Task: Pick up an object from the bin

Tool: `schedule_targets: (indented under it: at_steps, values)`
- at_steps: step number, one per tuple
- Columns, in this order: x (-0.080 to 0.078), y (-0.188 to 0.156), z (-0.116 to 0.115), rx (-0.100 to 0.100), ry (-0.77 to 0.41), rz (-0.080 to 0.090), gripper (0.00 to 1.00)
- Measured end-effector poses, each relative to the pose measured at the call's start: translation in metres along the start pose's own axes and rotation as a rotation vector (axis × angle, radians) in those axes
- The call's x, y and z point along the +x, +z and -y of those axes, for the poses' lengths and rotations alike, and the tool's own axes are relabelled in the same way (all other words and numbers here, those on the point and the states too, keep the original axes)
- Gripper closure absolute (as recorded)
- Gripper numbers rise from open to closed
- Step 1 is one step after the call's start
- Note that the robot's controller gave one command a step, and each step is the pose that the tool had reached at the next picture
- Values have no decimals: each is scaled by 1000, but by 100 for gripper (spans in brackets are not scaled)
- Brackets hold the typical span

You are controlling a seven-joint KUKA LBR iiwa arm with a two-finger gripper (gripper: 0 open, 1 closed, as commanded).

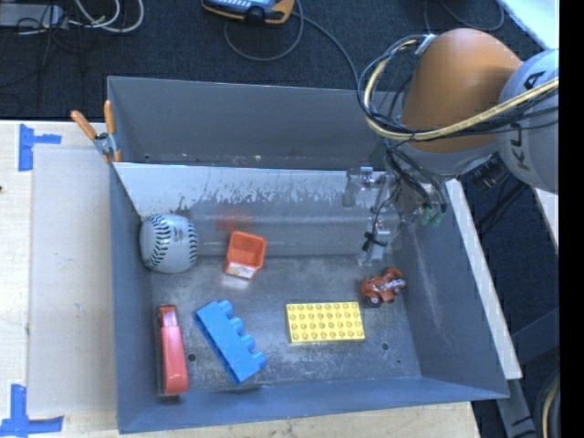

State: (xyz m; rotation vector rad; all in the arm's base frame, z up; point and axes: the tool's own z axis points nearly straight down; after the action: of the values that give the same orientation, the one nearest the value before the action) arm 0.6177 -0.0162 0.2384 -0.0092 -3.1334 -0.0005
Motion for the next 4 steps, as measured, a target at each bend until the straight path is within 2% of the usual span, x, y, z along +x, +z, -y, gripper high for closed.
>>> schedule_targets:
  at_steps: [1, 2, 3, 4]
  values:
    - [-1, -5, 0, 0, 0, 8, 0]
    - [29, 64, -6, 0, -13, 7, 0]
    - [91, 81, -25, 0, -134, -1, 0]
    - [72, 118, -9, 0, -225, 8, 0]
